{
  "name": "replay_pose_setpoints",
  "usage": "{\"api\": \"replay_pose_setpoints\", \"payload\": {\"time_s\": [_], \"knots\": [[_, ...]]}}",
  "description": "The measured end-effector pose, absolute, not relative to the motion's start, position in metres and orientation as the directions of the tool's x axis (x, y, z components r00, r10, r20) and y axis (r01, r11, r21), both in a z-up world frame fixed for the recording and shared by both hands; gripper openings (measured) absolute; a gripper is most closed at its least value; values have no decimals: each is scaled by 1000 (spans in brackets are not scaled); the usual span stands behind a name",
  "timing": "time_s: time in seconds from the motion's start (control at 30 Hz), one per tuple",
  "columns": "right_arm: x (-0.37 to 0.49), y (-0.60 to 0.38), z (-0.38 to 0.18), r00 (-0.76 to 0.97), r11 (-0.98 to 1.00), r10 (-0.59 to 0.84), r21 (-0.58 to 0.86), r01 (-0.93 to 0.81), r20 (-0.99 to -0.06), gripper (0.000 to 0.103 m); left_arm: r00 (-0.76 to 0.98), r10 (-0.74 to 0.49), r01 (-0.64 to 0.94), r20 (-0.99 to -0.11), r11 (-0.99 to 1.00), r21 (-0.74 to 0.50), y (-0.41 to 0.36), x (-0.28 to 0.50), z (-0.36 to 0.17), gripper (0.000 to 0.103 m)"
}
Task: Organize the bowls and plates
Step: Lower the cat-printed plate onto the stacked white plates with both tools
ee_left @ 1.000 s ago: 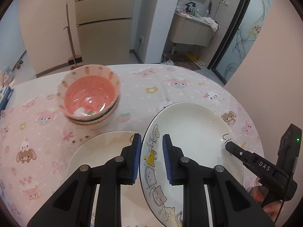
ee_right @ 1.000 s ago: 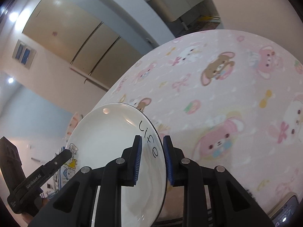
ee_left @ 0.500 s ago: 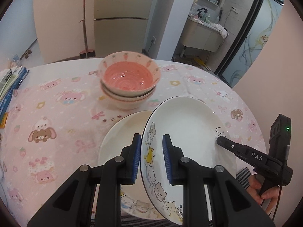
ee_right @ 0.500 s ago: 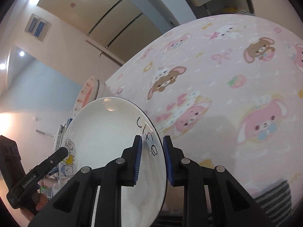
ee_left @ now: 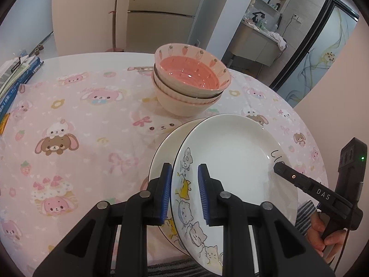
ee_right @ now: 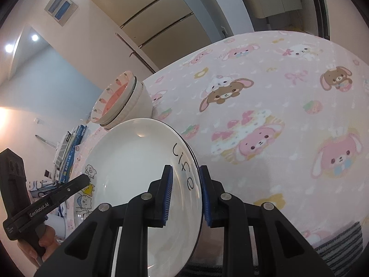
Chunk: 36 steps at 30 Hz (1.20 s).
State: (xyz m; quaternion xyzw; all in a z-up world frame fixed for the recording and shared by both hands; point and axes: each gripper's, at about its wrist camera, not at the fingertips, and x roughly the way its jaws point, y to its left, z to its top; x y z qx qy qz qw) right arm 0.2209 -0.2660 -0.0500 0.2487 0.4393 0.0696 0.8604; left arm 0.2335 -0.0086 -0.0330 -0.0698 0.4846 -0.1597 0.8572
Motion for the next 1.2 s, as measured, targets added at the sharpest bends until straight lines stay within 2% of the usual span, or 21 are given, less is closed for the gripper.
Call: {"api": "replay_pose_setpoints", "payload": {"time_s": [0.37,0.57,0.67,0.77,0.93,1.03,1.1,1.2], "knots": [[221,-257,-46,615,907,281,413,81,-737,26,461,-325,196,-826,945,-263,-10,238,-62,21],[220,-251,-42,620,940,219,332,72,-753,26,508,-270,229,-818,958,-174,-21,233,-64,19],[220,-252,-46,606,937,227,340,76,-763,18,607,-144,212,-782,977,-15,-31,225,-60,16],[221,-248,-50,592,949,203,306,79,-780,15,662,-94,200,-743,978,54,-34,219,-56,16],[221,-243,-52,593,958,182,276,71,-784,15,681,-179,195,-710,979,-60,-12,220,-47,16],[222,-244,-52,588,960,177,270,74,-790,15,708,-173,183,-685,981,-59,-4,217,-41,16],[222,-246,-53,587,956,187,283,75,-787,15,715,-170,175,-678,983,-61,-2,217,-40,18],[223,-245,-51,586,960,185,271,63,-789,16,729,-172,168,-663,983,-70,0,215,-39,39]]}}
